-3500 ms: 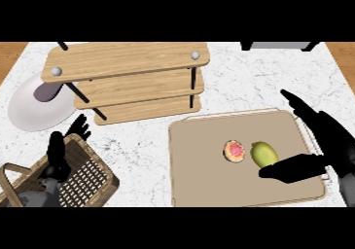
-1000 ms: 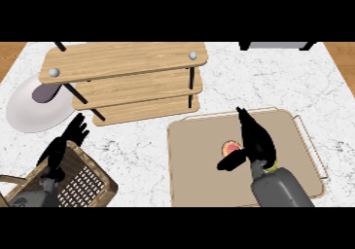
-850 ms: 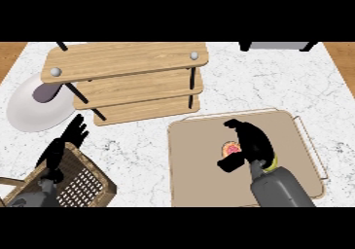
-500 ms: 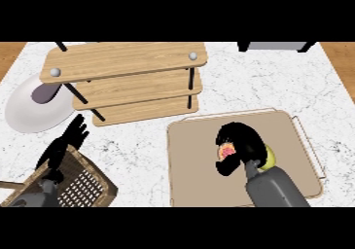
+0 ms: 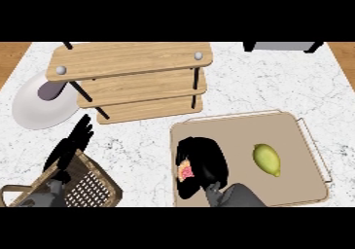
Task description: Pick the cupcake from the tray and place it in the tiered shelf
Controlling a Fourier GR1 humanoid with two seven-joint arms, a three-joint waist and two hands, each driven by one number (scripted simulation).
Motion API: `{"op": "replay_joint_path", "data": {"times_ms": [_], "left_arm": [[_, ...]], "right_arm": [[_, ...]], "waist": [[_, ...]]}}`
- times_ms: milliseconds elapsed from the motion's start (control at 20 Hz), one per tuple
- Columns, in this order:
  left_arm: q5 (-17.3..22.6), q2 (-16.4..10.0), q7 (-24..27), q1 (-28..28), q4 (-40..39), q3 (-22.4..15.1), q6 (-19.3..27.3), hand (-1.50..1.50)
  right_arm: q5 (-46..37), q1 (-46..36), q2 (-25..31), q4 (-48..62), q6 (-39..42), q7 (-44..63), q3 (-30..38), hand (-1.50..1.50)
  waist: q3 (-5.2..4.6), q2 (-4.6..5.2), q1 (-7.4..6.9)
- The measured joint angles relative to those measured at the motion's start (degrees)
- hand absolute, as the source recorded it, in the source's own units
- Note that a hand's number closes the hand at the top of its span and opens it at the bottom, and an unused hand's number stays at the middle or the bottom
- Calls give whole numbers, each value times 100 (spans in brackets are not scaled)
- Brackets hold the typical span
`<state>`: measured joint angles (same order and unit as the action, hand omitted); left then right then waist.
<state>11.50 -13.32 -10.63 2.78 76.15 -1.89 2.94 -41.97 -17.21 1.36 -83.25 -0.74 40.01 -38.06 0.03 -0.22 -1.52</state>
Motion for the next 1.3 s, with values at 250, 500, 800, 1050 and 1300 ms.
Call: {"op": "replay_joint_path", "data": {"times_ms": [250, 500, 800, 1050, 1300], "left_arm": [[-21, 24, 3, 194, -166, -62, -69, 0], [-29, 19, 7, 235, -243, -49, -82, 0], [-14, -23, -17, 181, -299, 15, -80, 0], [28, -51, -19, 143, -296, 53, -102, 0], [0, -45, -93, 150, -242, 58, 4, 0]], "right_arm": [[323, -788, -96, -411, -671, 959, -1417, 150], [161, -1848, -104, -1056, -1204, 1924, -2042, 150], [-104, -3063, -58, -1645, -1167, 2530, -1771, 150], [-18, -4043, -37, -1733, -987, 2865, -1135, 150], [261, -4919, -34, -1408, -819, 3021, -394, 150]], "waist": [[1, 12, -185], [-4, -35, -160], [-7, -92, -67], [-8, -103, -8], [-9, -89, 12]]}}
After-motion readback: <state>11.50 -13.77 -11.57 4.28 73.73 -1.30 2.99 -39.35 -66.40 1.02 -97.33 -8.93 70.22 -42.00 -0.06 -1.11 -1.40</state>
